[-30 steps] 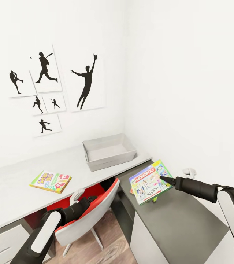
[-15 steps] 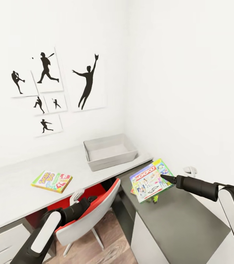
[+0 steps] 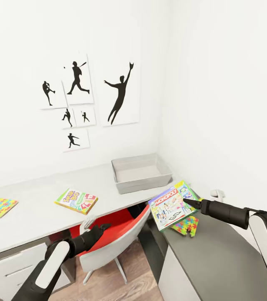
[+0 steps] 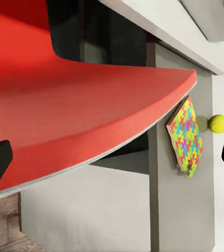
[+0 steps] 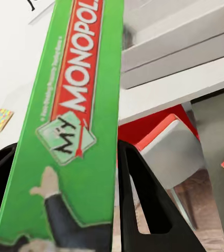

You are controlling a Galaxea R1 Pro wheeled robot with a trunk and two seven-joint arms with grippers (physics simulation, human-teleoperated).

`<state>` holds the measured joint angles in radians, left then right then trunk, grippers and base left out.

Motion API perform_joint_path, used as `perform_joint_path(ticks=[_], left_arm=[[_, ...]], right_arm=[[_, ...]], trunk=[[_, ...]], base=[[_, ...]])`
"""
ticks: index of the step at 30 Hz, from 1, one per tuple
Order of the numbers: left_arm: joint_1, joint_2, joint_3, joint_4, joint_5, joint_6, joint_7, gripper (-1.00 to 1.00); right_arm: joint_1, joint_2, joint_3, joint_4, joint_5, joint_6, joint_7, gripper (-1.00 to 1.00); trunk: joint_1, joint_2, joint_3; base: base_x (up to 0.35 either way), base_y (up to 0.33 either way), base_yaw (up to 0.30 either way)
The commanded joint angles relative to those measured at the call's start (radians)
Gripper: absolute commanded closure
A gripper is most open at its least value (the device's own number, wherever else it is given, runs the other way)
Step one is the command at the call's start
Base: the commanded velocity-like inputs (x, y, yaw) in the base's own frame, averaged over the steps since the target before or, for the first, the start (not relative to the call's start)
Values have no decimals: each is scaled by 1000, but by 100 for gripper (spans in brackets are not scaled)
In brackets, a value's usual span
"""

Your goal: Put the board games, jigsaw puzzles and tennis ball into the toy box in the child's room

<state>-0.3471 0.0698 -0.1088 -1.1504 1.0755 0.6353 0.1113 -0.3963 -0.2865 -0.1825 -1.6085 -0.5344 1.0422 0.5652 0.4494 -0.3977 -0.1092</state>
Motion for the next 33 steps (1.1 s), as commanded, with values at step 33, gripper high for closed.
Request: perform_joint_path(ticks=[33], left_arm=[[-1, 1, -3, -1, 11, 0, 8, -100]], right_arm=[[-1, 3, -2, -1, 4, 5, 7, 100]], trunk=[[1, -2, -2]], base=[[4, 1, 289]])
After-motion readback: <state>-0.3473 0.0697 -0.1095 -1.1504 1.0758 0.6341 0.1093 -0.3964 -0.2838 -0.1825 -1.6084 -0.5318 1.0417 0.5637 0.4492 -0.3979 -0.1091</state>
